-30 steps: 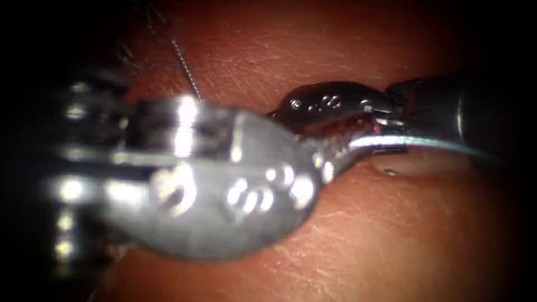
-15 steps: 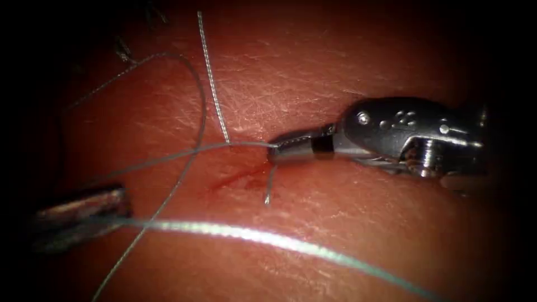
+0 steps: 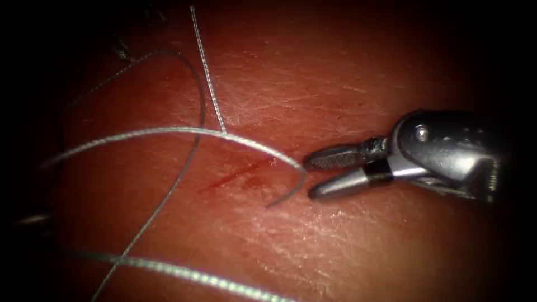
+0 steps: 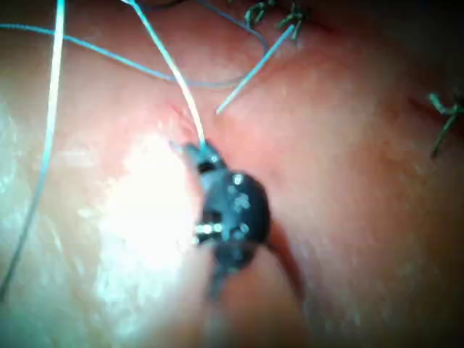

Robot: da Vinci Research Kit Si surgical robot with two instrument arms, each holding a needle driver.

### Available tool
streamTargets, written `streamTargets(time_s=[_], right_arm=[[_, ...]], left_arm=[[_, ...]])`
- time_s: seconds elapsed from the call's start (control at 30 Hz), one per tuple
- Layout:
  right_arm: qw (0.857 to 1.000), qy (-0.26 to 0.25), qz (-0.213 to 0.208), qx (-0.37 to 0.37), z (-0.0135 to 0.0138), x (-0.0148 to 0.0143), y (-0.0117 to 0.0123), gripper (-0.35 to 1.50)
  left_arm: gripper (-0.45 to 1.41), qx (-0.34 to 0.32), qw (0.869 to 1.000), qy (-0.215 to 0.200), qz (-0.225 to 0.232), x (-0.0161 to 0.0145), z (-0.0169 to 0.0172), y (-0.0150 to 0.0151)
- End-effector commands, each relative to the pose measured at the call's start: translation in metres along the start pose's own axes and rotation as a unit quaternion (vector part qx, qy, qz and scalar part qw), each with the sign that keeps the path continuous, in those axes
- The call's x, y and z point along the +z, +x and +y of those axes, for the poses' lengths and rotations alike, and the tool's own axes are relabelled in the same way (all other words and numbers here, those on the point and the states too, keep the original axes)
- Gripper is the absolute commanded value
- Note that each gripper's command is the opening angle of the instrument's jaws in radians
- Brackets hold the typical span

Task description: Wound Closure

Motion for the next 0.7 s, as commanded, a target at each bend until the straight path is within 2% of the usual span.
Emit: streamTargets(time_s=[0.03, 0.1, 0.2, 0.27, 0.33, 0.4, 0.43, 0.47, 0.5, 0.7], right_arm=[[1.000, -0.006, 0.009, 0.002, 0.0001, 0.0008, 0.0003, 1.13], [0.999, -0.025, 0.019, 0.004, 0.0002, 0.0006, 0.0006, 1.28], [0.999, -0.034, 0.032, 0.012, 0.0004, 0.0001, 0.0015, 1.36], [0.998, -0.040, 0.036, 0.009, 0.0007, -0.0004, 0.0022, 1.36], [0.998, -0.039, 0.039, 0.004, 0.0010, -0.0007, 0.0026, 1.28], [0.998, -0.041, 0.040, 0.001, 0.0017, -0.0008, 0.0028, 0.94], [0.998, -0.042, 0.039, -0.008, 0.0021, -0.0007, 0.0028, 0.57], [0.998, -0.044, 0.040, -0.010, 0.0027, -0.0004, 0.0028, -0.08], [0.998, -0.046, 0.040, -0.013, 0.0031, -0.0001, 0.0028, -0.35], [0.998, -0.053, 0.036, -0.015, 0.0040, 0.0030, 0.0025, -0.35]], left_arm=[[-0.45, 0.001, 1.000, -0.001, 0.001, 0.0008, 0.0007, -0.0002], [-0.45, 0.008, 1.000, -0.003, 0.004, 0.0009, 0.0007, -0.0004], [-0.45, 0.014, 1.000, -0.006, 0.007, 0.0010, 0.0007, -0.0004], [-0.45, 0.018, 1.000, -0.006, 0.007, 0.0010, 0.0007, -0.0004], [-0.45, 0.021, 1.000, -0.007, 0.009, 0.0012, 0.0006, -0.0005], [-0.45, 0.024, 1.000, -0.007, 0.010, 0.0015, 0.0005, -0.0005], [-0.45, 0.023, 1.000, -0.007, 0.010, 0.0016, 0.0005, -0.0005], [-0.45, 0.026, 1.000, -0.007, 0.009, 0.0018, 0.0004, -0.0005], [-0.45, 0.026, 1.000, -0.008, 0.010, 0.0020, 0.0003, -0.0004], [-0.45, 0.025, 0.999, -0.007, 0.020, 0.0042, -0.0002, -0.0001]])
